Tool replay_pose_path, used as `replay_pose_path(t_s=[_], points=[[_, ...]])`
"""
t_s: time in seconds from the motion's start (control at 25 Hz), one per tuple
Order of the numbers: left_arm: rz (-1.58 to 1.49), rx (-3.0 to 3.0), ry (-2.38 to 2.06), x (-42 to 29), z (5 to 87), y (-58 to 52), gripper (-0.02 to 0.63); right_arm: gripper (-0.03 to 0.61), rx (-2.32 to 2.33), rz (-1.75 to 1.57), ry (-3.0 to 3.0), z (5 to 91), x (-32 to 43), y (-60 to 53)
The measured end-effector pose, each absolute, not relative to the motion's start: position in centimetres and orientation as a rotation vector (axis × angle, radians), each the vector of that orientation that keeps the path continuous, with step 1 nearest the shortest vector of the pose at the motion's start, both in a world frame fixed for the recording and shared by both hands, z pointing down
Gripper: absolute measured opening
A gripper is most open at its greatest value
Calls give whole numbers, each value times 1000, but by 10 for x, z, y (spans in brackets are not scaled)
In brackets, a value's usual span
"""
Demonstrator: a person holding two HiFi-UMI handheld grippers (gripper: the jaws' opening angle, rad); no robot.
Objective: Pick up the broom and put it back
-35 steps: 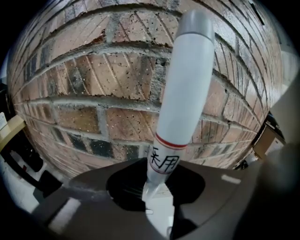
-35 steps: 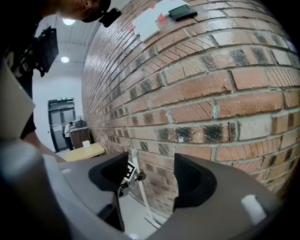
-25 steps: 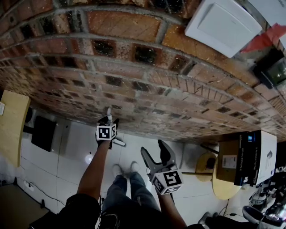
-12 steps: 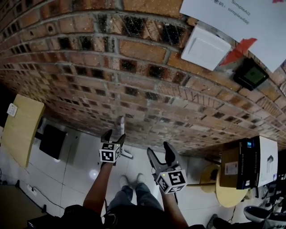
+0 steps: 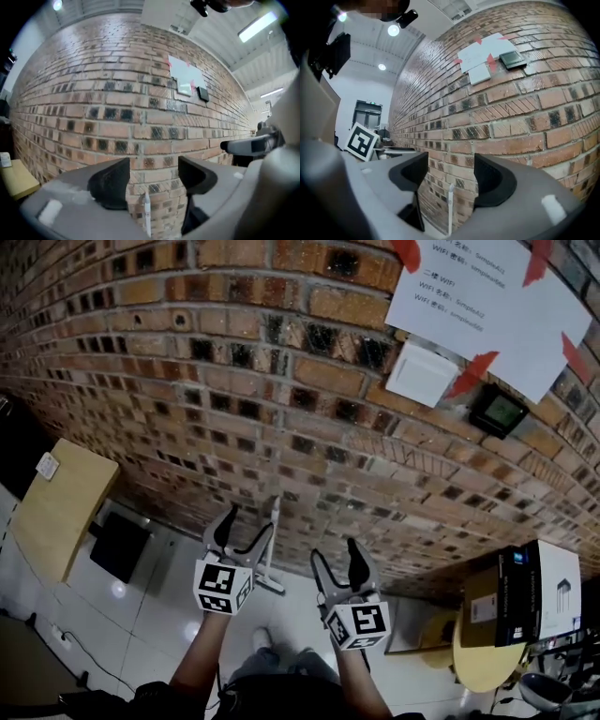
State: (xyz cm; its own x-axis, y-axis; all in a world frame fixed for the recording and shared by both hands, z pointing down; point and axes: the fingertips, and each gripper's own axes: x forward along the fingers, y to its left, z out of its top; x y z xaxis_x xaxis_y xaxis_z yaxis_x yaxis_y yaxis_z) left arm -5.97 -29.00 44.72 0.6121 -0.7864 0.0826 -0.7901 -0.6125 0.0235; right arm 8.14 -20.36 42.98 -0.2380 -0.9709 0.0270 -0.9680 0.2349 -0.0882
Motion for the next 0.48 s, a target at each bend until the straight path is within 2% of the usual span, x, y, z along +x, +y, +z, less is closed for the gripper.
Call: replay_pose_path(t_s=[0.32,0.48], points=[[-42,2795,-1501,-51,392,-192,342,319,-1914,11,2407,399,117,-137],[-11,2785,-1531,-21,393,-126,342,360,-1901,-70,2407,407,147,-77]])
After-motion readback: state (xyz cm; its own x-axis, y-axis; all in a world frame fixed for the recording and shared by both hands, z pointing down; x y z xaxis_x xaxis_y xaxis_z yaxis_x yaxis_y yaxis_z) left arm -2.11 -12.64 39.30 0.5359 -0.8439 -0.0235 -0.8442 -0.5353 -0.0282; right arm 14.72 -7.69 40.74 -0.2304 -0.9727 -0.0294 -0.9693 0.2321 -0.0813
